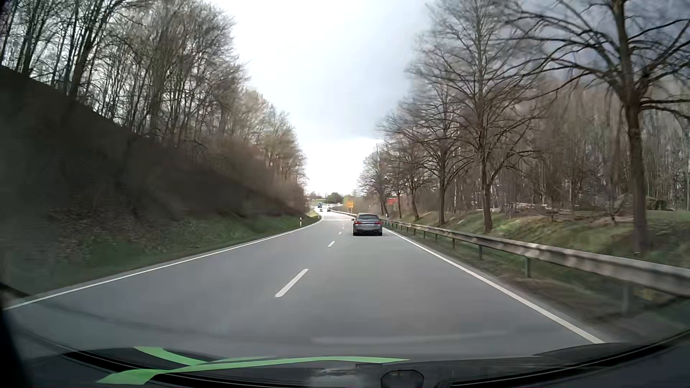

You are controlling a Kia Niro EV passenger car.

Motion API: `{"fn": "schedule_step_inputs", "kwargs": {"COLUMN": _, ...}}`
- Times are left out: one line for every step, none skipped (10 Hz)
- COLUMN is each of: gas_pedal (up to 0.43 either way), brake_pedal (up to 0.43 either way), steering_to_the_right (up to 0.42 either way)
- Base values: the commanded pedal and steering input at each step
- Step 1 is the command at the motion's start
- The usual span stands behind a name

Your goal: Follow the waypoints while adhering to traffic rules and regulations

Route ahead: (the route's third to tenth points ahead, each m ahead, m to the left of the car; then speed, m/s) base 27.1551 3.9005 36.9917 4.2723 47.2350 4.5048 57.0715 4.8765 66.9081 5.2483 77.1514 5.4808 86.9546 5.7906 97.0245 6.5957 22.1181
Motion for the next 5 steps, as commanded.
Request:
{"fn": "schedule_step_inputs", "kwargs": {"gas_pedal": 0.047, "brake_pedal": 0.000, "steering_to_the_right": -0.008}}
{"fn": "schedule_step_inputs", "kwargs": {"gas_pedal": 0.047, "brake_pedal": 0.000, "steering_to_the_right": -0.008}}
{"fn": "schedule_step_inputs", "kwargs": {"gas_pedal": 0.047, "brake_pedal": 0.000, "steering_to_the_right": -0.008}}
{"fn": "schedule_step_inputs", "kwargs": {"gas_pedal": 0.047, "brake_pedal": 0.000, "steering_to_the_right": -0.008}}
{"fn": "schedule_step_inputs", "kwargs": {"gas_pedal": 0.047, "brake_pedal": 0.000, "steering_to_the_right": -0.008}}
